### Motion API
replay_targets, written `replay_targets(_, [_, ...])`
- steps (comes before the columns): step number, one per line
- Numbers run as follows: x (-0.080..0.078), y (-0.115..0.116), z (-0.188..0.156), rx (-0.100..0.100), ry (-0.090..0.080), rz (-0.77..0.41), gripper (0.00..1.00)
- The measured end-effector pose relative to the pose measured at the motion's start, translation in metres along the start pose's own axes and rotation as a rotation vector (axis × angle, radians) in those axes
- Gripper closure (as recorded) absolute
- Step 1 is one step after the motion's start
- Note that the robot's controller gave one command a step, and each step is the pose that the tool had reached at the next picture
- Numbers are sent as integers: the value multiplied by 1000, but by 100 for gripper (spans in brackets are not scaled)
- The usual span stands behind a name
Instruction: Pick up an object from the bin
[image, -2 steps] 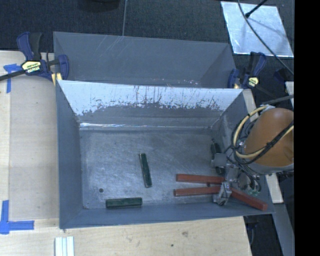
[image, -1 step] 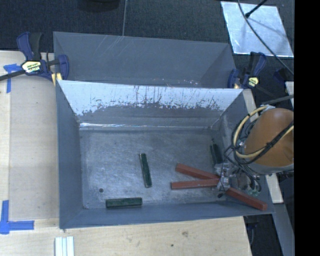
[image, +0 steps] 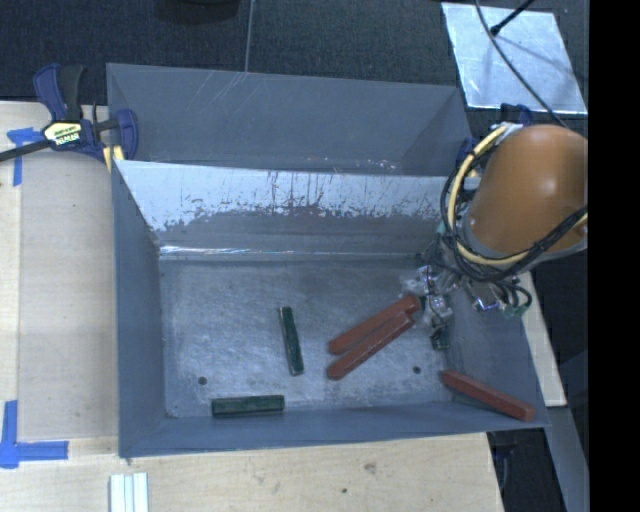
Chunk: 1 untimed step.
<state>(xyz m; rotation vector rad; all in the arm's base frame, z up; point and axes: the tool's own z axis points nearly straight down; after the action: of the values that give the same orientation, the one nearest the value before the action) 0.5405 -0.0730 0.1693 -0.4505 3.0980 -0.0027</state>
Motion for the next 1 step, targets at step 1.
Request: replay_targets(1, [0, -9, -121, 3, -2, 29, 100])
